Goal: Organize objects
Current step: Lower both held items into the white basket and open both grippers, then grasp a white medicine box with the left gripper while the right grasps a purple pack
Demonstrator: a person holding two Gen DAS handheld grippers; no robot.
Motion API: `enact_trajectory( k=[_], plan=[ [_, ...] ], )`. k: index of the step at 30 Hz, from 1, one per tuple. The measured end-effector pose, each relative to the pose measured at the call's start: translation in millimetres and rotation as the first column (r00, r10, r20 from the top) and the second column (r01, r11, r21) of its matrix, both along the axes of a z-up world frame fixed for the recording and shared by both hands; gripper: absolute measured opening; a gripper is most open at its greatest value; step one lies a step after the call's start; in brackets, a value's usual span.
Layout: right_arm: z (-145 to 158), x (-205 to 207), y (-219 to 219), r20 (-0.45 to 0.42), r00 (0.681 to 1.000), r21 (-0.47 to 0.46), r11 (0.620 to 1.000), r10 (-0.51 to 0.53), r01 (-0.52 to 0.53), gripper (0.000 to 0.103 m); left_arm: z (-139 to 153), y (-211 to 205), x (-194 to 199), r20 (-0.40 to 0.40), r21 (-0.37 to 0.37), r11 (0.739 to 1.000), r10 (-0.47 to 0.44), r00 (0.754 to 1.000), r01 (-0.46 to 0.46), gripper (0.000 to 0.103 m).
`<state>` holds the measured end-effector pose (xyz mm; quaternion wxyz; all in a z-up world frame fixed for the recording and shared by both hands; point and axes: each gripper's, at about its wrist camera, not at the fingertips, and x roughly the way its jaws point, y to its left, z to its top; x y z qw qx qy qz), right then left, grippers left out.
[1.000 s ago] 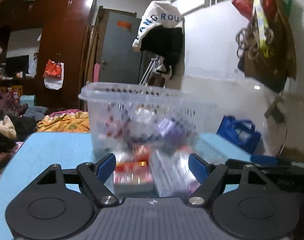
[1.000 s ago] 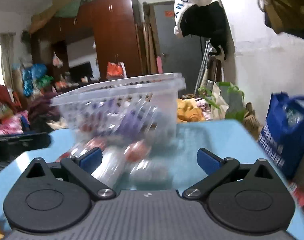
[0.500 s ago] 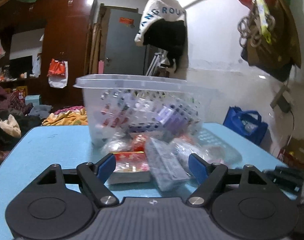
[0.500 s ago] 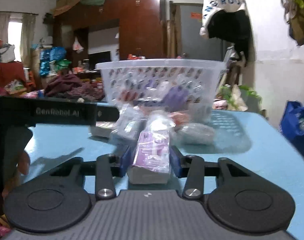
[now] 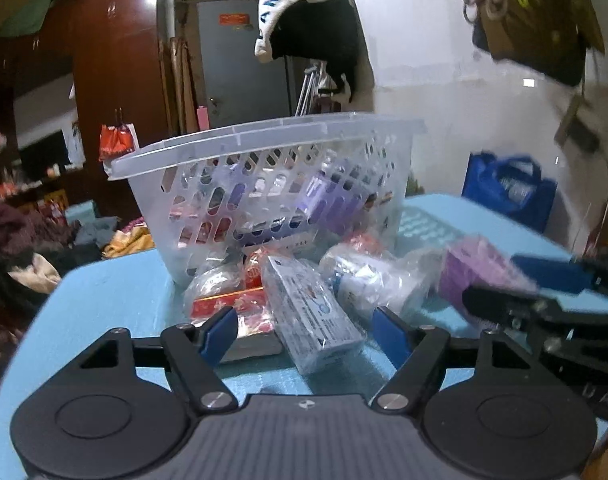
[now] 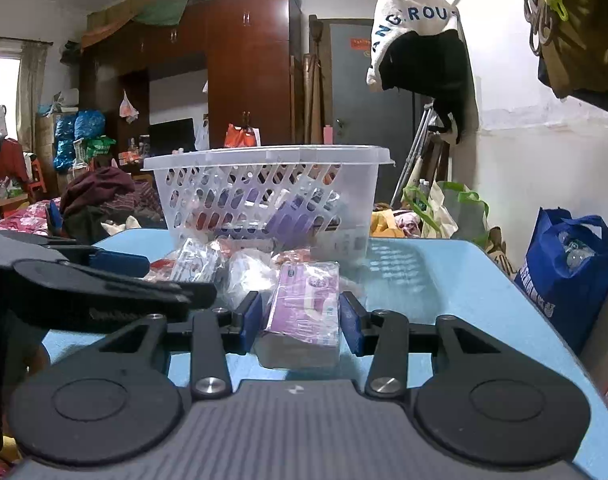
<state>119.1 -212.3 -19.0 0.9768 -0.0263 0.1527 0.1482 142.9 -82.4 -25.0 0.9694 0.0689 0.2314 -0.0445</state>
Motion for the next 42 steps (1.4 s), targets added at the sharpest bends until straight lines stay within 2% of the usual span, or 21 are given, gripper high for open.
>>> enact_trajectory(
  k=[3,5,7,9,12,16,24,42],
  plan=[
    [0.2,0.8,-0.8,-0.002,1.000,0.001,1.000,0.001,-0.001,0.046,-0.9,-7.6,1.8,-0.008,0.048,0.999,0.006,1.000,-0.006,0.078],
    [0.6,1.3,-1.5,-0.004,1.000,0.003,1.000,0.000,0.000,0.046,-1.4,-8.9,3.7,-0.022,0.057,0.998,0.001,1.000,0.000,0.074],
    [1.1,1.5,-2.8,-0.004,1.000,0.008,1.000,-0.002,0.002,0.046,-2.2,-9.0,4.4,-0.030,0.063,0.998,0.003,1.000,-0.001,0.067],
    [1.3,2.1,-4.1,-0.005,1.000,0.010,1.000,-0.002,0.002,0.046,-3.3,-9.7,4.7,-0.036,0.077,0.997,0.004,0.999,-0.001,0.048],
    [1.5,1.8,-3.8,-0.005,1.000,0.007,1.000,0.000,0.000,0.046,-1.6,-6.5,0.3,-0.006,0.058,0.998,0.005,1.000,-0.005,0.047],
    [2.2,-0.2,-3.8,0.000,1.000,0.008,1.000,0.006,-0.006,0.046,1.0,6.9,-11.3,0.057,-0.028,0.999,-0.032,0.998,0.033,0.046],
    [4.5,2.8,3.0,0.016,1.000,0.004,1.000,-0.010,0.010,0.046,3.7,22.8,-21.7,0.130,-0.135,0.991,0.010,0.992,0.008,0.046],
    [5.7,9.1,5.9,0.023,1.000,0.007,1.000,-0.012,0.012,0.046,5.3,31.8,-24.0,0.164,-0.162,0.987,0.010,0.986,0.017,0.045]
  ],
)
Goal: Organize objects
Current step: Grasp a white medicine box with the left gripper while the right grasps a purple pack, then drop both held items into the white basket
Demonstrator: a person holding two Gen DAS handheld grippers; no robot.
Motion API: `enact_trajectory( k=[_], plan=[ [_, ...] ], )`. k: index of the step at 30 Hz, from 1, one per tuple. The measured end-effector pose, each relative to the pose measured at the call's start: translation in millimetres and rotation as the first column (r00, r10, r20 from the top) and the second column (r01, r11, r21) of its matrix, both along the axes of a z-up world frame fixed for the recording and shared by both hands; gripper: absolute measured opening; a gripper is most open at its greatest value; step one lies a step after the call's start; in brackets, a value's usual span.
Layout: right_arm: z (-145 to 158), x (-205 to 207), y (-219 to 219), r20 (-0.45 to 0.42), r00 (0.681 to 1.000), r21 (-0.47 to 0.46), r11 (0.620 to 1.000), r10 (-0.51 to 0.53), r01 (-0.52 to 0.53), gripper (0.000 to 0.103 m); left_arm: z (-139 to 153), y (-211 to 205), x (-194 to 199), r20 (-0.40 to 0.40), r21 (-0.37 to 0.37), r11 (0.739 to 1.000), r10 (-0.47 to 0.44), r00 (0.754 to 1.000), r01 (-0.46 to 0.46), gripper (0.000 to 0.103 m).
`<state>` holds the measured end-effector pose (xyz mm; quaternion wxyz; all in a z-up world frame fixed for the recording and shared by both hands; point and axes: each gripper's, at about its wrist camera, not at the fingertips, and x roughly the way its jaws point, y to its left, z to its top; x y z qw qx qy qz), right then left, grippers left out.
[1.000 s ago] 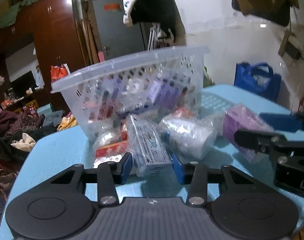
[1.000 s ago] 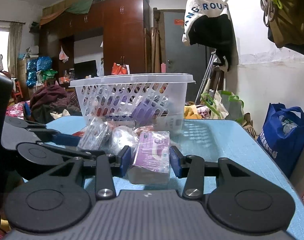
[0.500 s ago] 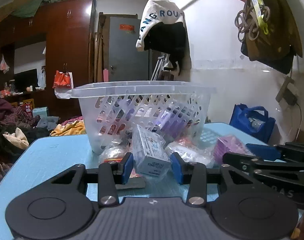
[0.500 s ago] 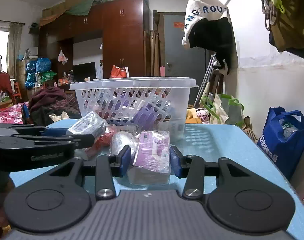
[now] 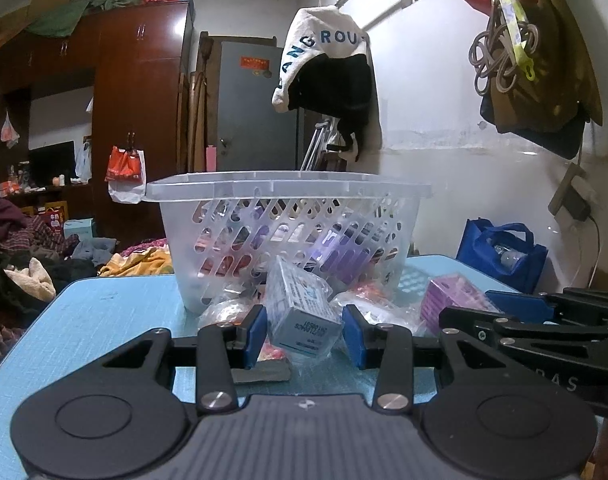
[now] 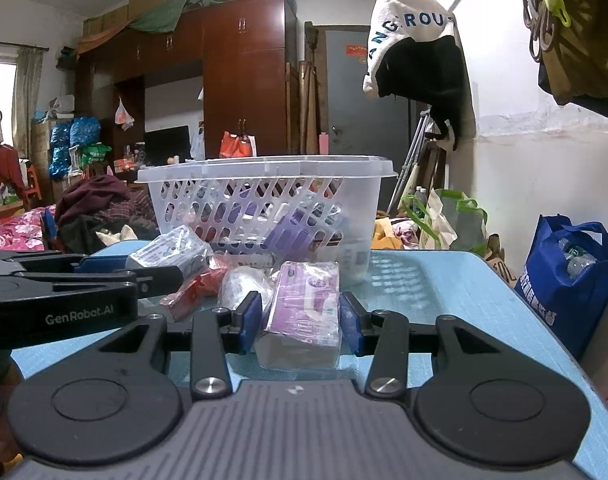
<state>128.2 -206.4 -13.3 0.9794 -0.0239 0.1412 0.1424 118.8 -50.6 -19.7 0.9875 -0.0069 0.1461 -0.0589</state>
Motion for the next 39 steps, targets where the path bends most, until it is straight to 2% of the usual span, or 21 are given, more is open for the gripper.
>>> enact_trajectory(
  k=[3,5,7,11,14,18,19,22,23,24,25,26,27,29,31,32,33,36,39],
  plan=[
    [3.5,0.7,0.7,0.006,1.000,0.000,1.000,0.003,-0.003,0.046,6.0,2.3,0.6,0.003,-0.004,1.000,-0.010,1.000,0.010,0.045],
    [9.9,2.4,-1.0,0.015,1.000,0.006,1.000,0.002,-0.002,0.046,17.9,5.7,-2.8,0.032,-0.012,1.000,-0.011,0.999,0.011,0.045],
    [20.5,5.5,-5.0,0.022,1.000,0.029,1.000,0.006,-0.007,0.046,34.6,8.7,-7.1,0.082,-0.002,1.000,-0.008,0.997,0.008,0.045],
    [57.7,21.3,-11.4,0.024,0.996,0.092,0.992,0.080,-0.082,0.046,77.3,19.6,4.4,0.133,-0.006,1.000,-0.021,0.991,0.021,0.045],
    [93.3,43.7,-0.2,0.072,0.995,0.058,0.995,0.073,-0.077,0.046,111.3,27.8,38.0,0.117,-0.013,0.999,-0.034,0.993,0.036,0.045],
    [122.2,105.1,23.3,0.028,0.999,-0.024,0.999,0.030,-0.030,0.046,131.8,37.0,100.7,0.030,-0.050,0.998,-0.040,0.999,0.041,0.045],
    [123.8,121.3,26.5,0.015,1.000,-0.031,0.999,0.024,-0.023,0.046,131.6,40.0,118.5,-0.003,-0.067,0.997,-0.034,0.999,0.034,0.045],
    [117.7,154.3,31.8,-0.017,0.999,-0.042,0.998,0.041,-0.041,0.046,120.9,44.6,151.0,-0.031,-0.092,0.995,-0.032,0.999,0.029,0.049],
    [113.3,158.0,32.8,-0.024,0.998,-0.057,0.997,0.055,-0.056,0.051,115.8,44.7,161.8,-0.057,-0.075,0.997,-0.026,0.998,0.022,0.064],
    [109.5,162.2,35.6,-0.035,0.998,-0.078,0.995,0.060,-0.063,0.070,109.4,46.3,171.2,-0.084,-0.062,0.998,0.010,0.996,-0.015,0.069],
    [106.2,163.7,37.1,-0.019,0.999,-0.097,0.995,0.031,-0.033,0.080,105.1,49.3,173.0,-0.090,-0.056,0.998,0.034,0.995,-0.039,0.069],
    [104.5,160.3,34.3,0.001,1.000,-0.094,0.996,0.009,-0.009,0.096,101.2,53.2,170.2,-0.091,-0.056,0.997,0.040,0.995,-0.045,0.069],
    [103.7,153.5,29.1,0.009,1.000,-0.072,0.997,0.012,-0.011,0.101,98.7,57.8,159.7,-0.068,-0.072,0.997,0.029,0.997,-0.034,0.069],
    [100.8,135.8,11.4,0.000,0.998,0.002,0.998,0.058,-0.058,0.103,95.3,65.5,126.6,-0.012,-0.096,0.995,-0.001,1.000,0.000,0.069],
    [90.2,111.0,-5.7,0.016,0.998,0.032,0.998,0.057,-0.058,0.103,87.3,67.3,91.0,0.022,-0.095,0.995,-0.022,0.999,0.024,0.077],
    [83.5,102.6,-12.4,0.020,0.999,0.028,0.999,0.043,-0.044,0.103,81.1,65.0,75.7,0.029,-0.070,0.997,-0.028,0.999,0.030,0.085],
    [73.6,94.2,-17.6,0.007,0.999,0.021,0.999,0.033,-0.033,0.103,73.8,62.5,64.0,0.029,-0.042,0.999,-0.028,0.999,0.029,0.087],
    [38.2,85.8,-31.4,-0.110,0.993,0.009,0.999,0.039,-0.039,0.103,47.4,59.4,42.8,-0.020,-0.017,0.999,-0.029,0.999,0.029,0.087],
    [14.2,90.6,-36.6,-0.218,0.976,-0.011,1.000,0.019,-0.022,0.102,25.9,63.4,43.7,-0.113,-0.061,0.996,-0.074,0.991,0.067,0.087]
  ],
)
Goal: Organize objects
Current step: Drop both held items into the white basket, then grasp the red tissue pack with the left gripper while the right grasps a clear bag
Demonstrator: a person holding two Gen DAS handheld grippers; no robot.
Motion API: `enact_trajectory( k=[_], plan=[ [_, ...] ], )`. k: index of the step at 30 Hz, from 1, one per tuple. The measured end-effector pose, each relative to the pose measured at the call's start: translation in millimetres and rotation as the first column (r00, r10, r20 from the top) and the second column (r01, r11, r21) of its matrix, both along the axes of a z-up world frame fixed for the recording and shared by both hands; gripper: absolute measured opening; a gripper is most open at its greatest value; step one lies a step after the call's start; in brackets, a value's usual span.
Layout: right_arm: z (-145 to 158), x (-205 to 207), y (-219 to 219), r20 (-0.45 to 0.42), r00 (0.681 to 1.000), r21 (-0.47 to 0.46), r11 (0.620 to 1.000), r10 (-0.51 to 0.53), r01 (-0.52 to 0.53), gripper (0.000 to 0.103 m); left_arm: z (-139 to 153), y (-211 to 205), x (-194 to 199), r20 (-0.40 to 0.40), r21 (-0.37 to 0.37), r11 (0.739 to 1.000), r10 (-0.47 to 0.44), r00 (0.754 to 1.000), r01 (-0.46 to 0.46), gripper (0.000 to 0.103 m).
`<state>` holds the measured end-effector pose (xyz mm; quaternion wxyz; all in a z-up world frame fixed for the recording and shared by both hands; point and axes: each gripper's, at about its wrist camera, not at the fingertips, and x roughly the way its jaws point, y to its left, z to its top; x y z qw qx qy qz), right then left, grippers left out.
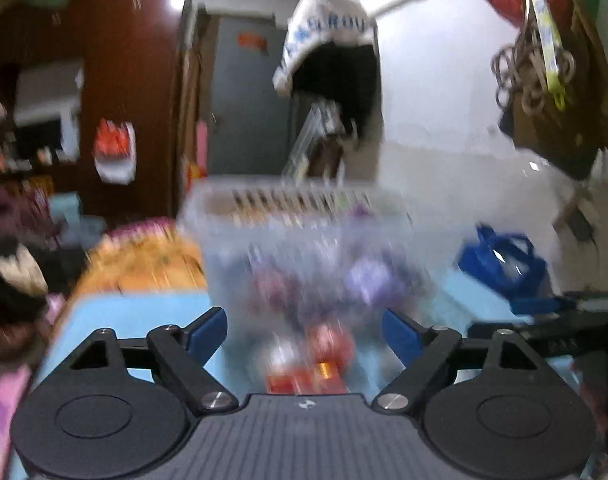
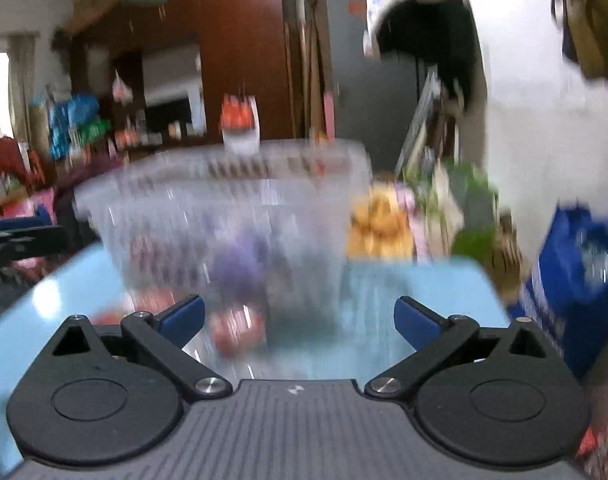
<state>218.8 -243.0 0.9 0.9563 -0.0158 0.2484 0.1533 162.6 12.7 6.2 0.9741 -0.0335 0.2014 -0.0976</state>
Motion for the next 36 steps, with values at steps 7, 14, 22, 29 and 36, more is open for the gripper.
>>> enact_trajectory(
  k=[7,14,22,29,36],
  plan=[
    [-10.3,5.5,4.9,-0.094,0.994,-0.003,0.998,0.055,-0.056,0.087,-28.6,0.7,9.8,-0.110,0.047,0.999,0.013,0.994,-0.008,0.087],
    [-16.5,6.6,20.3,-0.116,0.988,-0.018,0.995,0.097,-0.100,0.055,-38.4,-7.6,12.8,-0.151,0.033,0.999,-0.003,0.989,0.008,0.087],
    [-19.3,-1.5,23.8,-0.072,0.996,-0.055,0.997,0.058,-0.062,0.039,-41.1,-22.7,29.1,-0.197,0.084,0.996,0.026,0.980,-0.009,0.067],
    [-17.3,-1.0,17.8,-0.066,0.997,-0.021,0.999,0.038,-0.039,0.039,-32.7,-10.2,4.3,-0.070,-0.006,1.000,-0.013,0.997,0.013,0.066],
    [-15.1,-5.9,24.4,-0.025,0.999,-0.050,0.998,0.032,-0.033,0.039,-29.1,6.0,-5.9,-0.001,-0.094,0.996,-0.002,1.000,0.001,0.066]
  ],
)
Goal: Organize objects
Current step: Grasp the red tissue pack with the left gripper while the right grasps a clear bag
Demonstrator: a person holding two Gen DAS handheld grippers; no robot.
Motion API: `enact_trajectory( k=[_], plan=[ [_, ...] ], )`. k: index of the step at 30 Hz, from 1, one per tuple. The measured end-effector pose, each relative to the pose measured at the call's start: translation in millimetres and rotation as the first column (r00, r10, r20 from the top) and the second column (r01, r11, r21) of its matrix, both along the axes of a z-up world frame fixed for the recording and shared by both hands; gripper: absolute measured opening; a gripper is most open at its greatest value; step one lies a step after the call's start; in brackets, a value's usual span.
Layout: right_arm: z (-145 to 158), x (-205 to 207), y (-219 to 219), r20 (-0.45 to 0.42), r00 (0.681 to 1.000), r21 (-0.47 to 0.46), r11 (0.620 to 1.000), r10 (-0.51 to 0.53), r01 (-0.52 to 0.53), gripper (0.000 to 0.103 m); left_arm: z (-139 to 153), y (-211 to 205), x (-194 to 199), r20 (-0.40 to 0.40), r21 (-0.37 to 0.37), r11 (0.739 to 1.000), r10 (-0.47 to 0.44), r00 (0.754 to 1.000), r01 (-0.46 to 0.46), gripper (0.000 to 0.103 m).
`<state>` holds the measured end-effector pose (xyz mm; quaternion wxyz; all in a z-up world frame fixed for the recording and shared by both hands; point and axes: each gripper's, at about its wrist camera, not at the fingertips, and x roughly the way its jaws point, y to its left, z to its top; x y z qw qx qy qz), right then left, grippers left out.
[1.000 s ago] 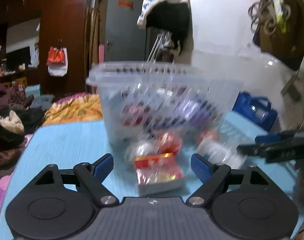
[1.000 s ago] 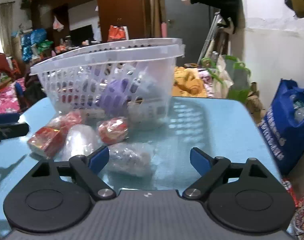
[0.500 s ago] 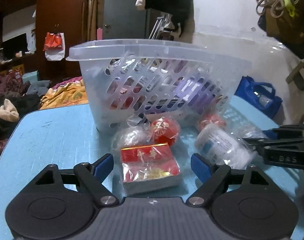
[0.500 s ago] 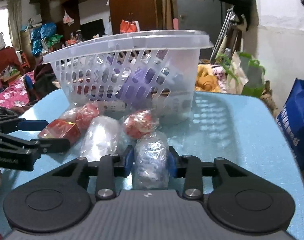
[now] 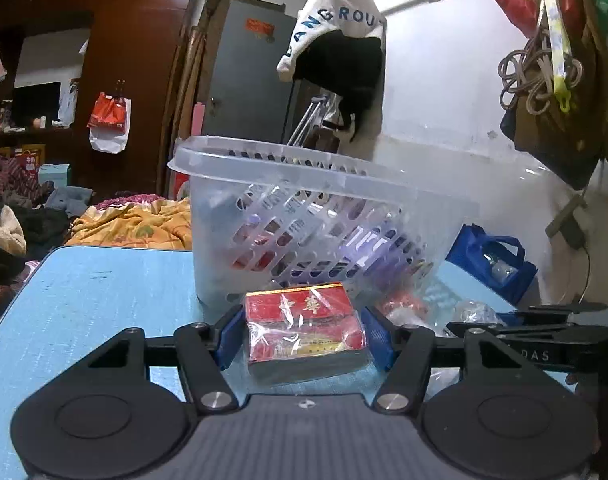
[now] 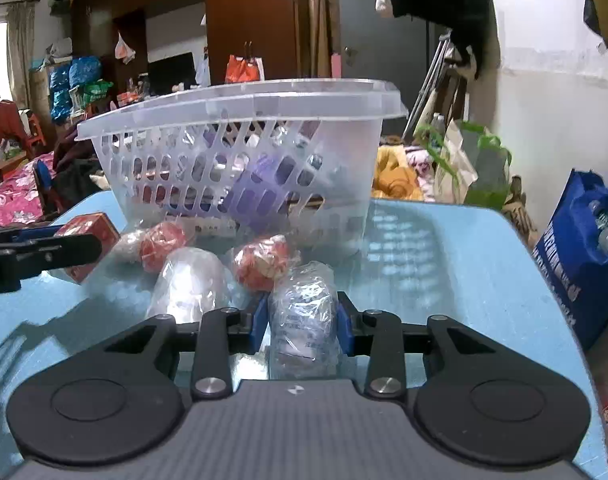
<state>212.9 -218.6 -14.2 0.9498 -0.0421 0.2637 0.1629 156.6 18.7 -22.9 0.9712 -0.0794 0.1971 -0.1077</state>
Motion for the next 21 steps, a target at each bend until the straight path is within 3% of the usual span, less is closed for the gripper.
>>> enact_trajectory(
  k=[21],
  plan=[
    [2.2,-7.6,-2.1,0.048,0.999,0.026,1.000,0.010,-0.011,0.039,-1.0,-9.1,0.8,0.003,0.033,0.999,-0.023,1.000,0.023,0.066]
  ],
)
